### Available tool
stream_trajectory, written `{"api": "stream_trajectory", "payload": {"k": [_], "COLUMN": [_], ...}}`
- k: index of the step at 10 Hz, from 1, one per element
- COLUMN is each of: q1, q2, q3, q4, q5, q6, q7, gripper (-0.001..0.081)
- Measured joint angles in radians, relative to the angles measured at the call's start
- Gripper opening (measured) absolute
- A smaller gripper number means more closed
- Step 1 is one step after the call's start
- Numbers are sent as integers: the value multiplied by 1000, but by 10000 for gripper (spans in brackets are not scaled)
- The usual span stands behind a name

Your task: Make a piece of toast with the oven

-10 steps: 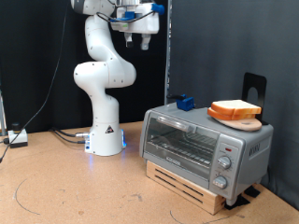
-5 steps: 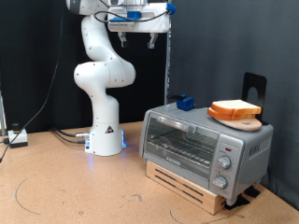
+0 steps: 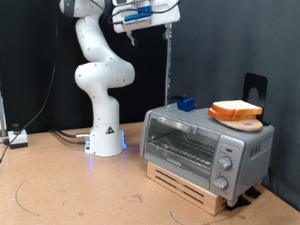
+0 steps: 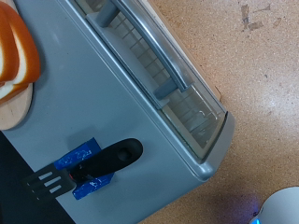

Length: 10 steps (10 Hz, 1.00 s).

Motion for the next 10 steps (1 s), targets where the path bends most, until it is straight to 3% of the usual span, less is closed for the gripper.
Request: {"api": "stream_trajectory", "payload": {"k": [1, 2, 4, 5, 6, 7, 8, 10], "q1": [-1, 14, 62, 64, 48, 3, 10, 54], "q2": [-2, -9, -17, -4, 15, 30, 29, 9], "q3": [0, -15, -82, -94, -83, -41, -50, -119], "q4": [1, 0, -31, -63, -94, -114, -113, -131], "q5": [7, 52, 45, -31, -116, -159, -126, -40], "q6": [-6, -27, 10, 83, 172, 227, 213, 242], "q7": [15, -62, -307, -395, -390, -377, -400, -568], "gripper": [809, 809, 809, 809, 809, 809, 809, 809]}}
